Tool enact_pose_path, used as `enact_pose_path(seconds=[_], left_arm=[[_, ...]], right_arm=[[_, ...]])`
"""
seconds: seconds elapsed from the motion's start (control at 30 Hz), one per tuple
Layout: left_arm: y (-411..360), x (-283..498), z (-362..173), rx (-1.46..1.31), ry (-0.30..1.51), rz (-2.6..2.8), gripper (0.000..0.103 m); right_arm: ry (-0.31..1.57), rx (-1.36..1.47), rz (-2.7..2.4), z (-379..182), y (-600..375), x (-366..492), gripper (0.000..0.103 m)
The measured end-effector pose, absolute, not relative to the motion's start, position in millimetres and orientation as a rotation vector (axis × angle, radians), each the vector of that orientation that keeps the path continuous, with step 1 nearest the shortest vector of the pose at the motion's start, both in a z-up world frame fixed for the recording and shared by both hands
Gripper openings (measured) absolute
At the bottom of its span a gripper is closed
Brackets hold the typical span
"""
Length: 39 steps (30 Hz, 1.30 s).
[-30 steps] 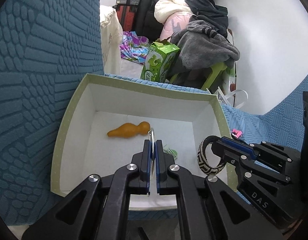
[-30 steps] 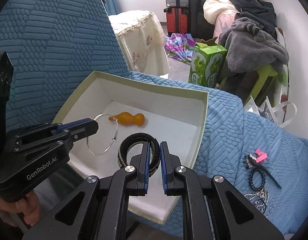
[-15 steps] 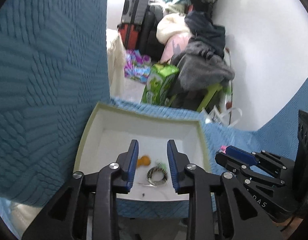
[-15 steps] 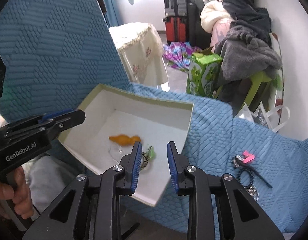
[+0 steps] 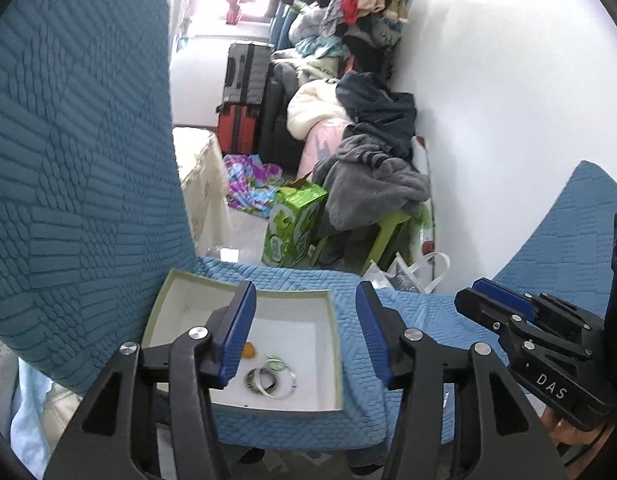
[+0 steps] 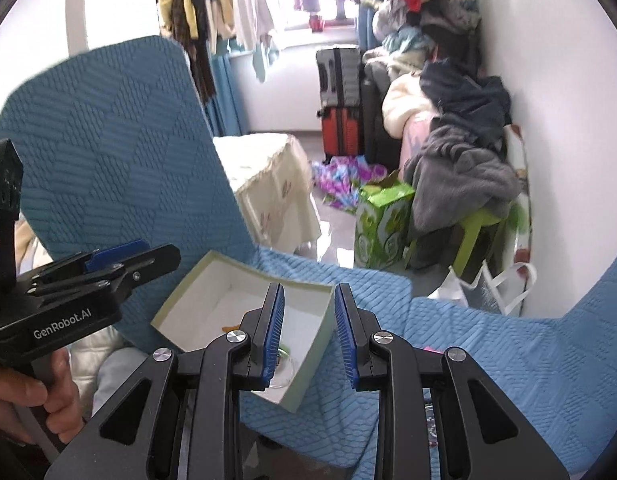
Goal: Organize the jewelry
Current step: 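Move both grippers back toward the remaining jewelry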
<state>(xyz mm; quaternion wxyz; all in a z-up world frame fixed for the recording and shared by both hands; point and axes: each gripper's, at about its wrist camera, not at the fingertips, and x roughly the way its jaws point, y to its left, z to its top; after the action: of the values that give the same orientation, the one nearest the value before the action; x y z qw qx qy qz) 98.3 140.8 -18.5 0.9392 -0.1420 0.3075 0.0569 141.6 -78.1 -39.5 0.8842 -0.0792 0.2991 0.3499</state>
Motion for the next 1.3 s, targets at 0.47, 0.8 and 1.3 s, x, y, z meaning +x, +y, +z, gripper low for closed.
enact_pose_path(seconds=[0.47, 0.8, 1.3], left_arm=[[80, 104, -6, -0.252, 0.584, 0.051, 0.064], [34, 118, -41, -0.234, 0.612, -0.021, 0.064], [-34, 159, -154, -0.258, 0.793, -0.159, 0.064]], right_arm=[[0.604, -0.123, 0.59, -44, -164, 144, 0.024], [0.64, -0.071, 0.48, -86, -222, 151, 0.024], [0.837, -0.01, 0.425, -206, -266, 169, 0.025]])
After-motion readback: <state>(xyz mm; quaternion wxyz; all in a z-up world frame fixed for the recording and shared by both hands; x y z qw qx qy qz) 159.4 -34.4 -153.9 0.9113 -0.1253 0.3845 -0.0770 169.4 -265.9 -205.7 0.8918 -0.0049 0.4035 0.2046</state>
